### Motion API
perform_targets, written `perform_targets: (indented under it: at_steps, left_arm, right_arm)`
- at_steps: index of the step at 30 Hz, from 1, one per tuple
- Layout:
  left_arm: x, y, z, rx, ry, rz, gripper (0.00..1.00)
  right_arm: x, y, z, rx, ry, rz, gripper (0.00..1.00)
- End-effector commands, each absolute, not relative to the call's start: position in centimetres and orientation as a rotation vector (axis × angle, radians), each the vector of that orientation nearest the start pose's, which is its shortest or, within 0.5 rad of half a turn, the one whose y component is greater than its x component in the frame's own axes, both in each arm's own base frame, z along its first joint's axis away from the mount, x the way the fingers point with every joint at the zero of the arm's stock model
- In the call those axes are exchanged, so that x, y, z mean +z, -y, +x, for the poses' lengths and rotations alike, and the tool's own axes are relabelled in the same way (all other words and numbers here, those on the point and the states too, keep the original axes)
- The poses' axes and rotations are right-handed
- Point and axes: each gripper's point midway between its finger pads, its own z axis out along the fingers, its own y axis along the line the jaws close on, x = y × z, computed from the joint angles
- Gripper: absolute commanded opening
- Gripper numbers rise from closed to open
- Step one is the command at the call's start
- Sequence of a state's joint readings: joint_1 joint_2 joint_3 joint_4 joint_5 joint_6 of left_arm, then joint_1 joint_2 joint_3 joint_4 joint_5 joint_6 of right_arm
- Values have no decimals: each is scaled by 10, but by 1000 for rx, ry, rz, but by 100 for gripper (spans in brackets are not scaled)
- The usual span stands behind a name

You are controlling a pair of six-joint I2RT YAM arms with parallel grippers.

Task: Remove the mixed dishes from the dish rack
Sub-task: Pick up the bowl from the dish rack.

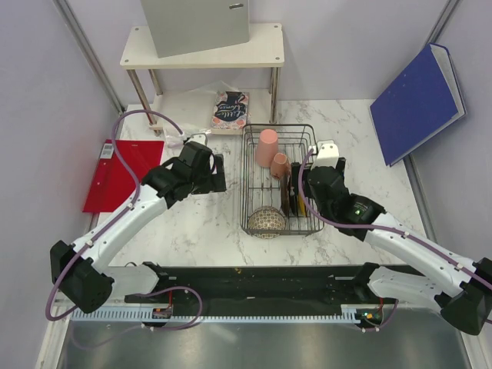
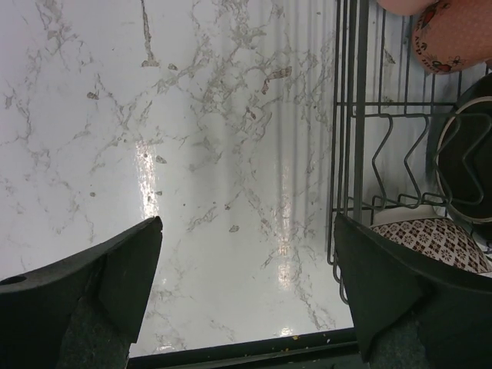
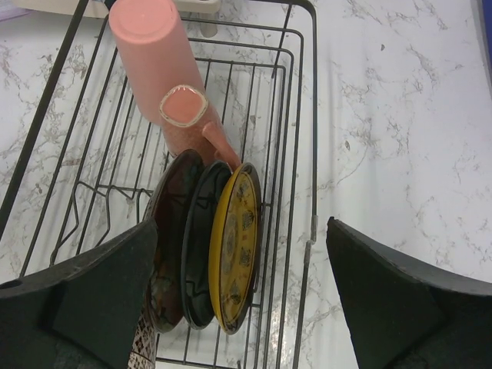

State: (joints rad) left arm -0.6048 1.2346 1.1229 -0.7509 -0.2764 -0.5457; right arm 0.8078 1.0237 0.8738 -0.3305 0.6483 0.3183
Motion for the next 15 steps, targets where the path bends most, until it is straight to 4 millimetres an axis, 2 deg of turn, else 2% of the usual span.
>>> perform_targets:
  at_steps: [1, 5, 9, 10, 11, 15]
  left_arm:
    - [211, 172, 281, -319, -2301, -33, 99]
    - [227, 190, 277, -411, -2258, 72, 99]
    - [233, 210, 274, -369, -2240, 228, 98]
    - [236, 218, 275, -355, -2231, 277, 97]
    - [238, 234, 266, -364, -2215, 368, 97]
    - [243, 270, 250, -291, -2138, 654, 97]
  right_arm:
    - [234, -154, 283, 87, -1917, -47, 98]
    - [235, -149, 280, 85, -1906, -34, 98]
    - [234, -145, 276, 90, -1901, -29, 98]
    - [237, -143, 275, 97, -1894, -19, 98]
    - [235, -142, 274, 92, -1897, -20, 98]
    - [238, -137, 270, 94, -1893, -7, 98]
